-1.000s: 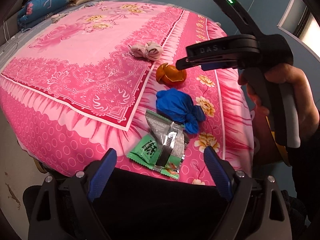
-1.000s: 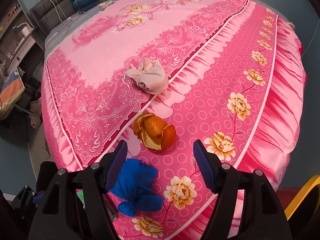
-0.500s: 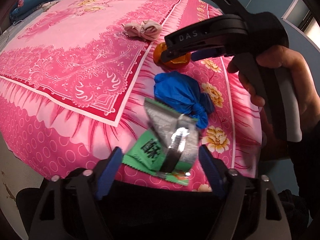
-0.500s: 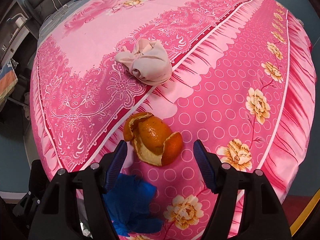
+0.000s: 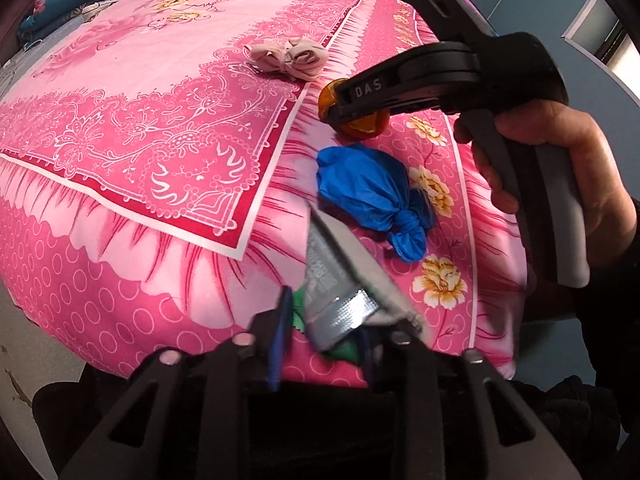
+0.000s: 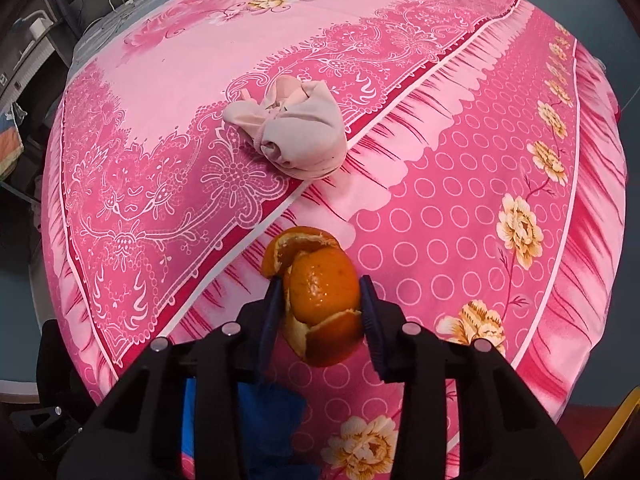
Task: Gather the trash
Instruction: 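Carry the snack wrapper and orange peel with both tools over the yellow bin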
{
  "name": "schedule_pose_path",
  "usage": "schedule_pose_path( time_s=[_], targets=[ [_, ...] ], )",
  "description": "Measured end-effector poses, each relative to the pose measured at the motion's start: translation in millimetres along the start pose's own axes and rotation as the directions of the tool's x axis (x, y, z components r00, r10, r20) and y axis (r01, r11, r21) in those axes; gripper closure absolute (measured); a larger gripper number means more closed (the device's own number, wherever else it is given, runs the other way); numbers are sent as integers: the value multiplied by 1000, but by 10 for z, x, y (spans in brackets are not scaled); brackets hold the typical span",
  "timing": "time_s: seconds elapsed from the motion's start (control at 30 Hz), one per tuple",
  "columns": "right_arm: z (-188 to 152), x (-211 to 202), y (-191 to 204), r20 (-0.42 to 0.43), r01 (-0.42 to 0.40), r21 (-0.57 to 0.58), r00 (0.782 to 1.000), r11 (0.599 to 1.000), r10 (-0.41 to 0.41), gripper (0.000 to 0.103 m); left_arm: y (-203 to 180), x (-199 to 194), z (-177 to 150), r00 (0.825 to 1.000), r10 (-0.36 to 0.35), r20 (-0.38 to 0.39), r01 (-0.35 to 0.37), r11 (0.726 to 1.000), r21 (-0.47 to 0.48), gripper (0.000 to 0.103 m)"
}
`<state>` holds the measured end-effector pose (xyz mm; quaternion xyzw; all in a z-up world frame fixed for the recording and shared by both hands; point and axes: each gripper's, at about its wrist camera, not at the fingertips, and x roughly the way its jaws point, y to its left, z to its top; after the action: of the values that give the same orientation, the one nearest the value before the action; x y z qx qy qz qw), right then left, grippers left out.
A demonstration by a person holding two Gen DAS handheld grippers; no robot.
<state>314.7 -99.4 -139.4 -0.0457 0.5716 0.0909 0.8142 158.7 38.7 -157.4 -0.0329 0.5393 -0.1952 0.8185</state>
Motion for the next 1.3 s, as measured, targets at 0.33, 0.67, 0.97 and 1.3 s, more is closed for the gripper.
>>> schedule_pose_path(
  time_s=[0.33,0.67,0.97,1.3],
  targets=[
    [-48,-209,-11,45,-33,10,998,999,32,74,62,-177,-82,1000,-2,26,3,1000,-20,83],
    [-233,-701,-104,115,-71,20,991,997,69,74,-17,-352,-74,998,26,58,-25,1000,-15,83],
    [-434,-1199,-299,191,-70,36,980,997,61,74,-140,-575,-24,994,42,104,-40,999,-23,83],
    [-712,-1844,-685,276,-102,75,958,992,78,74,-484,-868,68,982,81,168,-88,996,32,83]
  ],
)
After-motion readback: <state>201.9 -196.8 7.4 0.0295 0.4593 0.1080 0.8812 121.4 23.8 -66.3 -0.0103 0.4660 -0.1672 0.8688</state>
